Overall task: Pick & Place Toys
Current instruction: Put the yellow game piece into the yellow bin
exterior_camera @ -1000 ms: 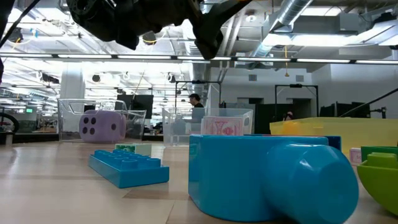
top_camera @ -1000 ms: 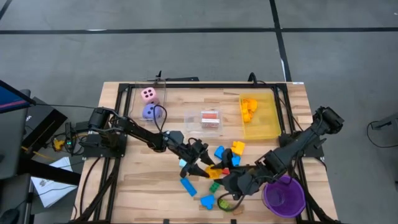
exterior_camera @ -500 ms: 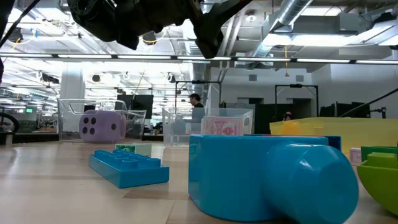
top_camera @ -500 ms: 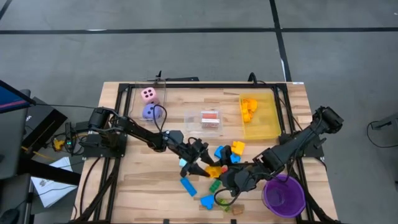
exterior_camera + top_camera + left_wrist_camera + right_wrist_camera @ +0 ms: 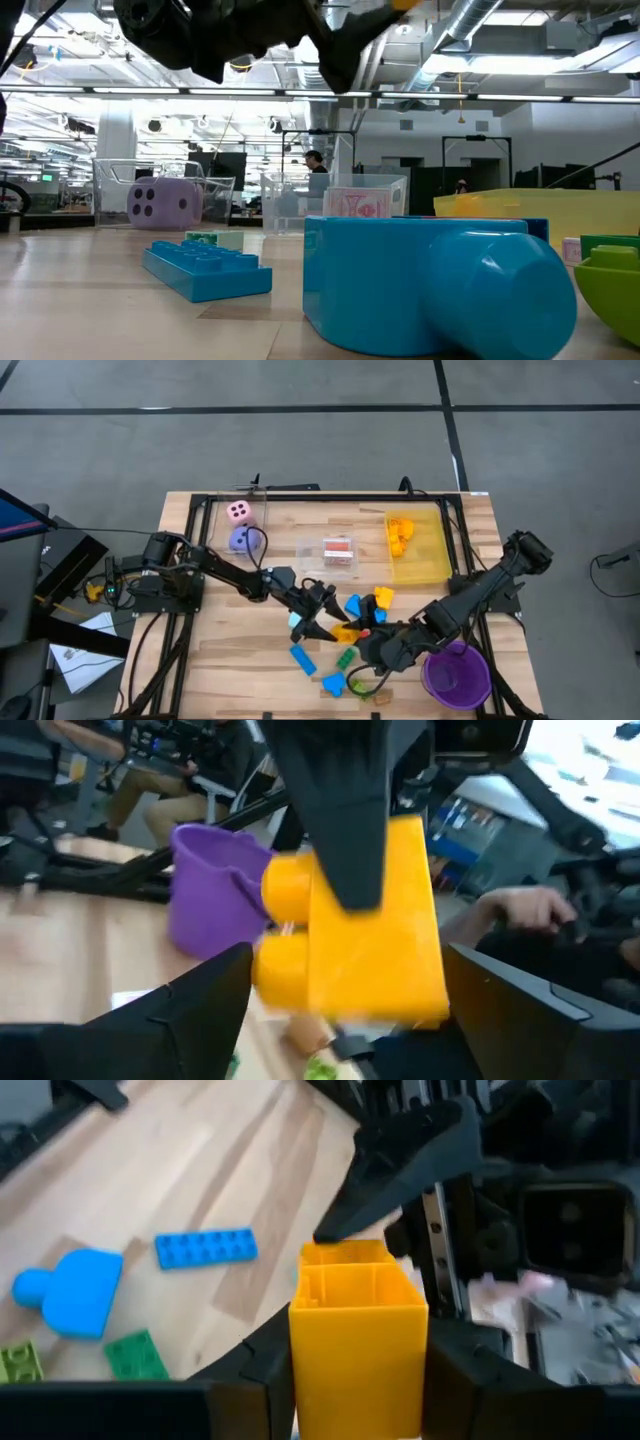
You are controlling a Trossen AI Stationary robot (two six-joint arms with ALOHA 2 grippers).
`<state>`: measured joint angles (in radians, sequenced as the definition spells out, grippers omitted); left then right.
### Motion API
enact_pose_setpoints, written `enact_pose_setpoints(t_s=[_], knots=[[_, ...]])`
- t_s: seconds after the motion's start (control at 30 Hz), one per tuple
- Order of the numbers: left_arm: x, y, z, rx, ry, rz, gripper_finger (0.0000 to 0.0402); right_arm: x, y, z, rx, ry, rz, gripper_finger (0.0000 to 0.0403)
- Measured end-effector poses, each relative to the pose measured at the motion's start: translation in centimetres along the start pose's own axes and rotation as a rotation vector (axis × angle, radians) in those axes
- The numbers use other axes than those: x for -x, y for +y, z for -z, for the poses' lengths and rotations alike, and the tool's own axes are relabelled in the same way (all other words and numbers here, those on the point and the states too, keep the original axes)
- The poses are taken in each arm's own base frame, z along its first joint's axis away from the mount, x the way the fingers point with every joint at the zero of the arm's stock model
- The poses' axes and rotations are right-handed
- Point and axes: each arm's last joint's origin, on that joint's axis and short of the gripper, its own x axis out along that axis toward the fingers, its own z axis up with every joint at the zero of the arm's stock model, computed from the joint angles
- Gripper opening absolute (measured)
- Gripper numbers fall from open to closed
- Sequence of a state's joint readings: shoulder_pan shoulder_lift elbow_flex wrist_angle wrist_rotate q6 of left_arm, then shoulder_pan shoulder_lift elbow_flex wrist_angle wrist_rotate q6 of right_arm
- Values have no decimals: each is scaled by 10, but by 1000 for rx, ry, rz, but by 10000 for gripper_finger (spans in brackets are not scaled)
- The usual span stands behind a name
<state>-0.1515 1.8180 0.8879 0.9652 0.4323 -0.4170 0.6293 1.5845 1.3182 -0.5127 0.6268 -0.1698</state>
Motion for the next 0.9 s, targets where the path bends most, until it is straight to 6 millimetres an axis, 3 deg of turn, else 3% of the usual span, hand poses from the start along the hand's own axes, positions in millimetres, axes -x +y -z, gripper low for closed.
enact_pose_setpoints(t_s=[0.2,0.37,0.63,0.9], knots=[[15,4,-14,-106,108,-70,330,21,0,13,-30,101,63,140],[35,-10,-35,-249,183,-239,325,40,-11,36,-173,247,116,127],[53,-36,-57,-381,142,-449,309,50,-42,94,-425,407,372,151],[63,-31,-51,-367,91,-617,294,52,-86,169,-815,500,613,132]])
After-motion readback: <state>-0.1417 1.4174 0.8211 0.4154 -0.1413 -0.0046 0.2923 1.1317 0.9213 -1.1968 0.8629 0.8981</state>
